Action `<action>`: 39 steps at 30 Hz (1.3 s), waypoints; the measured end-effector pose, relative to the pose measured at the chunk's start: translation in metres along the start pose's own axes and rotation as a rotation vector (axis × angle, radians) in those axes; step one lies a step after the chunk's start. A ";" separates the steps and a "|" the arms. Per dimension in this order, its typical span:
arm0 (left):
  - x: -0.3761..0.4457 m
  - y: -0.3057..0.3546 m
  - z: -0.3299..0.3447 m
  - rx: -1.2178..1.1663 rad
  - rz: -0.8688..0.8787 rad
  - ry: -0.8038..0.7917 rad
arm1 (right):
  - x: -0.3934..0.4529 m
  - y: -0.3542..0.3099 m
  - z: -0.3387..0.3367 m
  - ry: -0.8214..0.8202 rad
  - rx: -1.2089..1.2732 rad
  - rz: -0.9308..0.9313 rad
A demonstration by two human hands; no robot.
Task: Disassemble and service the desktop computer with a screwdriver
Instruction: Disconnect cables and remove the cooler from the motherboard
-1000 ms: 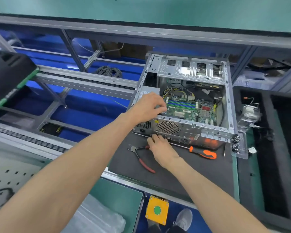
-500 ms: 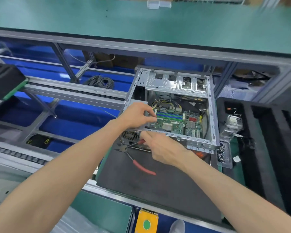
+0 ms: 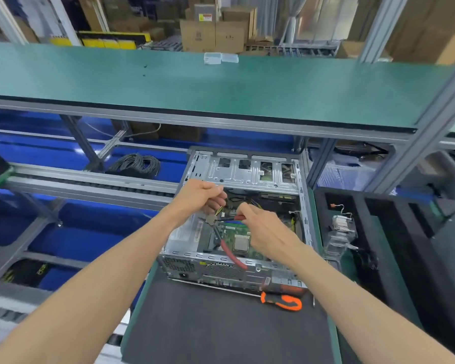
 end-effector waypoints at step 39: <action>0.124 -0.090 0.044 1.225 -0.145 -0.476 | 0.039 0.091 0.069 -0.177 -0.041 0.451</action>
Point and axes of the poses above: each hand's wrist, its own x-axis towards the middle knuckle, its own z-axis out of the palm, y = z × x, the point moved 8 cm from there along x, towards the middle knuckle, and after that the axes turned 6 degrees about z, right-handed, at the moved point
